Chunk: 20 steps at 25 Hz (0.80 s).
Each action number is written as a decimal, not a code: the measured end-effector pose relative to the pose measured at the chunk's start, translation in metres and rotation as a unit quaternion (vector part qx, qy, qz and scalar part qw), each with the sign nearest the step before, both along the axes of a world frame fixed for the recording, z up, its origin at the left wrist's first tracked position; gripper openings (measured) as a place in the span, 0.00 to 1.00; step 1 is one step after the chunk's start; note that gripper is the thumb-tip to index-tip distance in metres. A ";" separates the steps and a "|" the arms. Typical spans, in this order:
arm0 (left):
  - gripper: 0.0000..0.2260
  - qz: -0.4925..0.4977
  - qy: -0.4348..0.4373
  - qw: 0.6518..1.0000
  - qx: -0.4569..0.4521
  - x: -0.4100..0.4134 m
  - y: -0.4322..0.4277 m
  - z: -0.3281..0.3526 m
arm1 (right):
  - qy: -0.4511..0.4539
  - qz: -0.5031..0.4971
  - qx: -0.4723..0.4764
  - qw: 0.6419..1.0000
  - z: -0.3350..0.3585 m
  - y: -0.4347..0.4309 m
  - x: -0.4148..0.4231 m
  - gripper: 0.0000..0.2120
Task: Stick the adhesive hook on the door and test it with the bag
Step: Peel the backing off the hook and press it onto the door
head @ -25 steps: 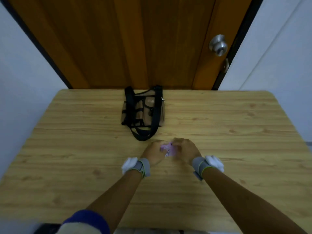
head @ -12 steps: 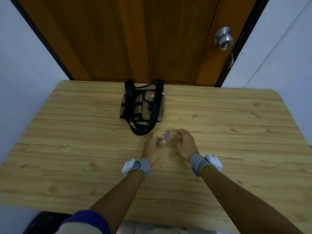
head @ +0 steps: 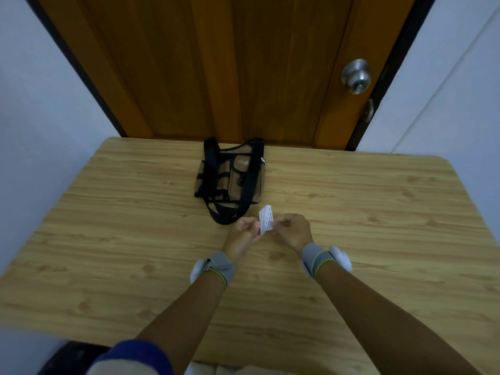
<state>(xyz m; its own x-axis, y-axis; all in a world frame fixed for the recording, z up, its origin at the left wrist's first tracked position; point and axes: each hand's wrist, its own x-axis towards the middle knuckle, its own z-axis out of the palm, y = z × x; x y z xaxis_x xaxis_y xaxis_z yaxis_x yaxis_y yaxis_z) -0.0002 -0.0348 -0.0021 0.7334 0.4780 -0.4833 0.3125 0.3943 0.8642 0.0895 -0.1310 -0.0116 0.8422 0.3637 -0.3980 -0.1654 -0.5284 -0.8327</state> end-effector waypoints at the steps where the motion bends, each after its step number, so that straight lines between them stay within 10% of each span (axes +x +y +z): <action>1: 0.04 -0.009 0.010 0.999 0.048 0.000 0.001 -0.002 | -0.002 -0.010 0.003 1.000 -0.001 -0.002 0.002 0.10; 14: 0.05 -0.099 -0.005 0.908 0.408 0.011 0.006 0.002 | -0.044 0.088 -0.216 0.971 0.006 -0.019 0.007 0.14; 20: 0.11 -0.112 -0.021 0.888 0.446 0.016 0.010 0.006 | -0.099 -0.005 -0.040 0.994 0.024 0.003 0.010 0.17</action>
<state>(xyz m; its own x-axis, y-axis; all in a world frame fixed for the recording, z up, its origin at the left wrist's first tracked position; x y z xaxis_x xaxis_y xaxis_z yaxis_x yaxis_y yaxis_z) 0.0160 -0.0251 0.0034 0.8667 0.4968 0.0448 0.2565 -0.5210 0.8141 0.0990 -0.1277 0.0121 0.9104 0.3293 -0.2507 -0.0071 -0.5931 -0.8051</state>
